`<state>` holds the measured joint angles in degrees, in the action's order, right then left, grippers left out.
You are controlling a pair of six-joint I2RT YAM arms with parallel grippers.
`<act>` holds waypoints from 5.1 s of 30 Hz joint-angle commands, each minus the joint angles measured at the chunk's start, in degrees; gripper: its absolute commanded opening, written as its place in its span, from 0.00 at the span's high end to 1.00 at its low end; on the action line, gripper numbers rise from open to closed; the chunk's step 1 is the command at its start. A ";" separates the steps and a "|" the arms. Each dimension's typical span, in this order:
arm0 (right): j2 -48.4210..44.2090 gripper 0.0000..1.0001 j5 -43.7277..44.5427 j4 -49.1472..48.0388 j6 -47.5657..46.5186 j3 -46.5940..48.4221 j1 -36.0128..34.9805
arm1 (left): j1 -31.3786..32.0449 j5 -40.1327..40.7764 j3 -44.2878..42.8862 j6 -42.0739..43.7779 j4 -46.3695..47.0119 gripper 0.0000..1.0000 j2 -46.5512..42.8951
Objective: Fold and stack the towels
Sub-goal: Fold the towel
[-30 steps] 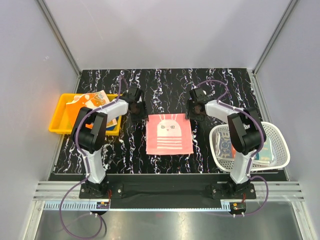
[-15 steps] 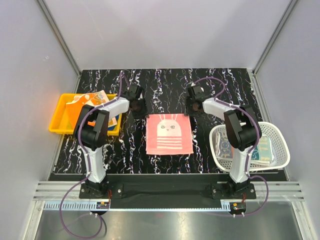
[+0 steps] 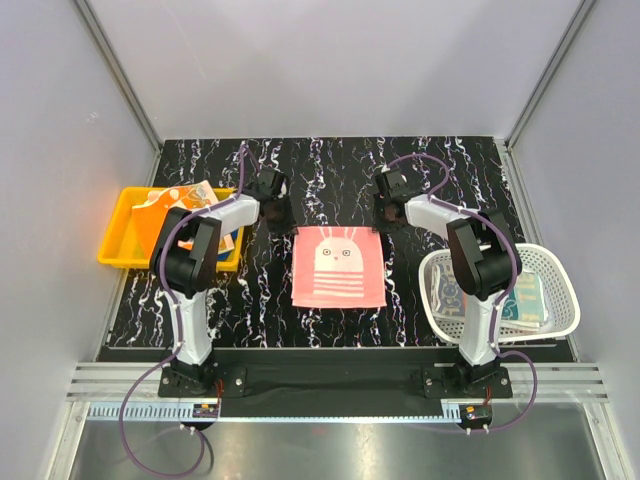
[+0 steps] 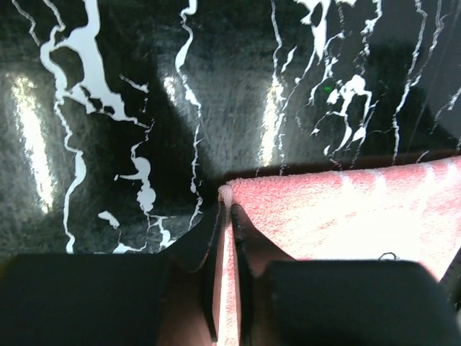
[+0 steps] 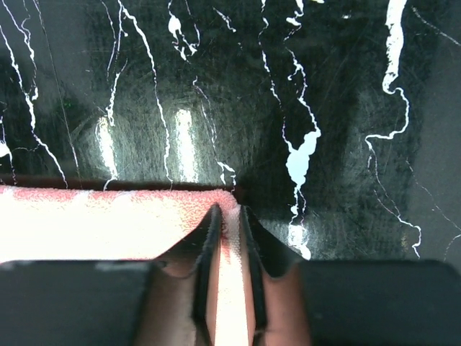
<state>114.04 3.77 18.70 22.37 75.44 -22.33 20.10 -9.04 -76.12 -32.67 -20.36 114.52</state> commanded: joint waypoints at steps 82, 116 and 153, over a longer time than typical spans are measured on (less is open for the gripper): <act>-27.40 0.54 0.27 -3.85 6.81 -21.39 -5.09 | 1.43 0.95 22.61 0.50 11.75 0.66 -30.33; -28.78 0.89 1.24 -3.23 9.45 -27.98 -8.88 | 5.65 8.68 27.08 -1.17 4.64 0.93 -31.10; -35.11 0.96 -0.69 -1.56 10.68 -31.40 -9.40 | 9.79 12.55 22.59 -2.67 1.64 1.00 -23.46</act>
<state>81.52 3.40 16.47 32.42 44.31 -30.83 29.58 1.10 -54.57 -35.64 -18.39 94.21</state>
